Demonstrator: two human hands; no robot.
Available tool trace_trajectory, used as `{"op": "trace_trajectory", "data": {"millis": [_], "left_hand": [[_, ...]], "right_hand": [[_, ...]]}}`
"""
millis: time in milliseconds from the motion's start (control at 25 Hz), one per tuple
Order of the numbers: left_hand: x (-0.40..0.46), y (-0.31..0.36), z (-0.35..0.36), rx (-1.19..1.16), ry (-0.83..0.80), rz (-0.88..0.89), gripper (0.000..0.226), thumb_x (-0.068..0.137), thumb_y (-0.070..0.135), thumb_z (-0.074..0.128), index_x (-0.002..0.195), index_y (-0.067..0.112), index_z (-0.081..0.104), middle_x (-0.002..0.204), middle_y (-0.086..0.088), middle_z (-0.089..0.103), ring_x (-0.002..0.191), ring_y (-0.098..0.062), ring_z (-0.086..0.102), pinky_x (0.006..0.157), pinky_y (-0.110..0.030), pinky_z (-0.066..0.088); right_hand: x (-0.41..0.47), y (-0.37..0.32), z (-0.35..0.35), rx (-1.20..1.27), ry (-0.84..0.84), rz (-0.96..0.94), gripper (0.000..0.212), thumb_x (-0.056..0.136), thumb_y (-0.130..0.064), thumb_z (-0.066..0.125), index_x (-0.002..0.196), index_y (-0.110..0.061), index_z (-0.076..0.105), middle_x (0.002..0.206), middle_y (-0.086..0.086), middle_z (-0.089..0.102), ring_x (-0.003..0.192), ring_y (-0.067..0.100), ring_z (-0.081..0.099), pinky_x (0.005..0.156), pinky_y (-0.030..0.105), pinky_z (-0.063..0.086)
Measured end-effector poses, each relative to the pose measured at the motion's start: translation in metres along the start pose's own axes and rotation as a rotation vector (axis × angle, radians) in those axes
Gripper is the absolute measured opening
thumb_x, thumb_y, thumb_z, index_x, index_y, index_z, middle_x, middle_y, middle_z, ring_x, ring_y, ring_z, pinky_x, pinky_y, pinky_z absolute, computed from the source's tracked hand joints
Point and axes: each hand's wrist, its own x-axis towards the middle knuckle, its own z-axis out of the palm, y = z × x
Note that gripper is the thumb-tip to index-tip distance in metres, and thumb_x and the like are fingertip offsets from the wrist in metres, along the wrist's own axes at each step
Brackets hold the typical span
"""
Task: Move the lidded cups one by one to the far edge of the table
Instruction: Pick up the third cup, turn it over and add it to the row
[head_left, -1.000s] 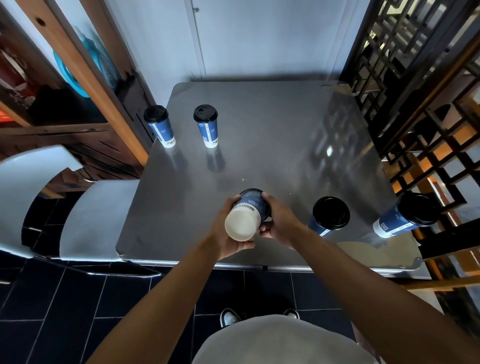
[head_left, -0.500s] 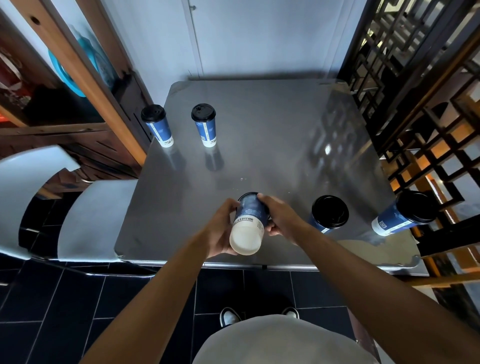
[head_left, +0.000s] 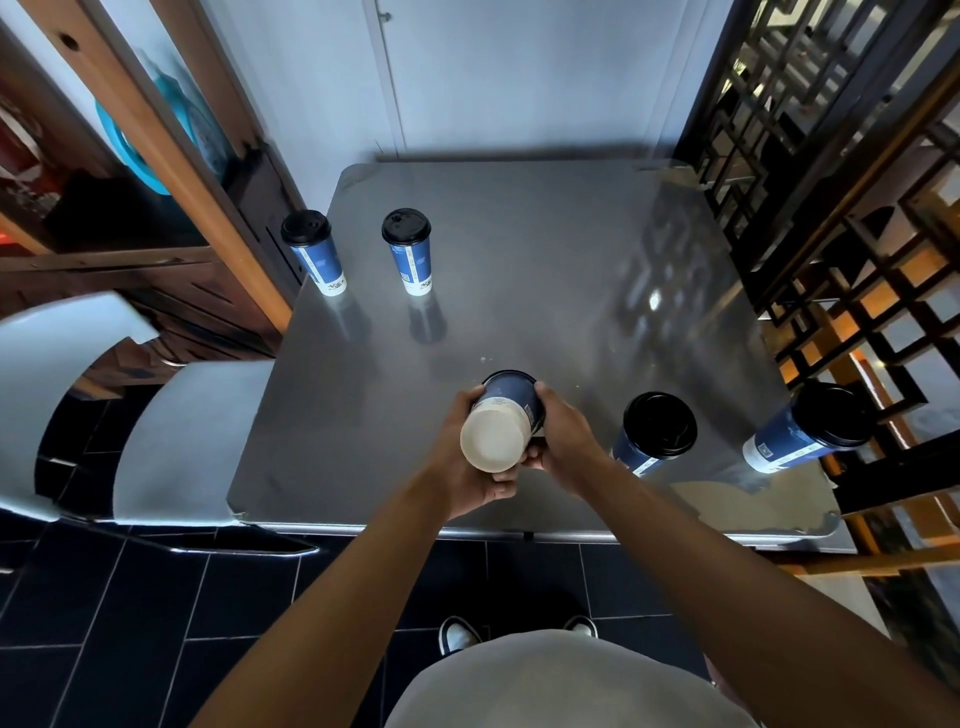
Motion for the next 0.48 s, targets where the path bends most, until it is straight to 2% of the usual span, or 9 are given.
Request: {"op": "trace_trajectory", "data": {"millis": [80, 160, 240, 320, 400, 480], "left_hand": [[0.001, 0.0, -0.002, 0.023, 0.031, 0.001, 0.06, 0.087, 0.064, 0.046, 0.1, 0.008, 0.062, 0.077, -0.01, 0.057, 0.046, -0.02, 0.053, 0.048, -0.02, 0.034], [-0.001, 0.004, -0.005, 0.07, 0.054, -0.011, 0.055, 0.086, 0.061, 0.046, 0.087, 0.013, 0.071, 0.073, -0.007, 0.064, 0.051, -0.02, 0.058, 0.052, -0.022, 0.038], [-0.002, 0.008, -0.008, 0.154, 0.092, -0.018, 0.051, 0.085, 0.058, 0.044, 0.083, 0.016, 0.073, 0.07, -0.005, 0.067, 0.054, -0.021, 0.062, 0.057, -0.025, 0.042], [-0.002, 0.009, -0.006, 0.193, 0.116, -0.015, 0.049, 0.088, 0.053, 0.045, 0.103, 0.012, 0.068, 0.081, -0.011, 0.07, 0.065, -0.026, 0.066, 0.067, -0.034, 0.048], [-0.001, 0.008, 0.0, 0.156, 0.07, 0.012, 0.052, 0.095, 0.048, 0.049, 0.116, 0.003, 0.062, 0.095, -0.02, 0.069, 0.078, -0.032, 0.066, 0.077, -0.04, 0.053], [-0.003, 0.007, 0.004, 0.125, 0.037, 0.035, 0.049, 0.098, 0.045, 0.05, 0.114, 0.0, 0.063, 0.092, -0.021, 0.072, 0.073, -0.03, 0.07, 0.072, -0.037, 0.058]], "right_hand": [[0.0, -0.004, -0.001, -0.015, 0.004, -0.028, 0.037, 0.097, -0.052, 0.047, 0.089, -0.02, 0.065, 0.062, 0.0, 0.067, 0.071, 0.028, 0.06, 0.074, 0.045, 0.052], [-0.001, -0.007, -0.004, -0.064, -0.008, -0.04, 0.036, 0.098, -0.051, 0.044, 0.093, -0.021, 0.063, 0.075, 0.007, 0.065, 0.078, 0.028, 0.058, 0.074, 0.045, 0.05], [-0.003, -0.01, -0.008, -0.186, -0.019, -0.086, 0.039, 0.1, -0.051, 0.041, 0.095, -0.018, 0.06, 0.068, 0.008, 0.061, 0.061, 0.022, 0.056, 0.063, 0.034, 0.048], [-0.004, -0.013, -0.01, -0.388, -0.017, -0.161, 0.04, 0.1, -0.051, 0.038, 0.098, -0.017, 0.059, 0.055, 0.005, 0.056, 0.042, 0.016, 0.049, 0.047, 0.023, 0.041], [-0.004, -0.016, -0.01, -0.533, -0.004, -0.215, 0.038, 0.1, -0.05, 0.038, 0.102, -0.019, 0.061, 0.056, 0.007, 0.056, 0.036, 0.016, 0.048, 0.04, 0.021, 0.038], [-0.005, -0.018, -0.01, -0.547, 0.008, -0.23, 0.04, 0.101, -0.051, 0.036, 0.097, -0.02, 0.06, 0.054, 0.006, 0.056, 0.036, 0.015, 0.048, 0.041, 0.021, 0.039]]}}
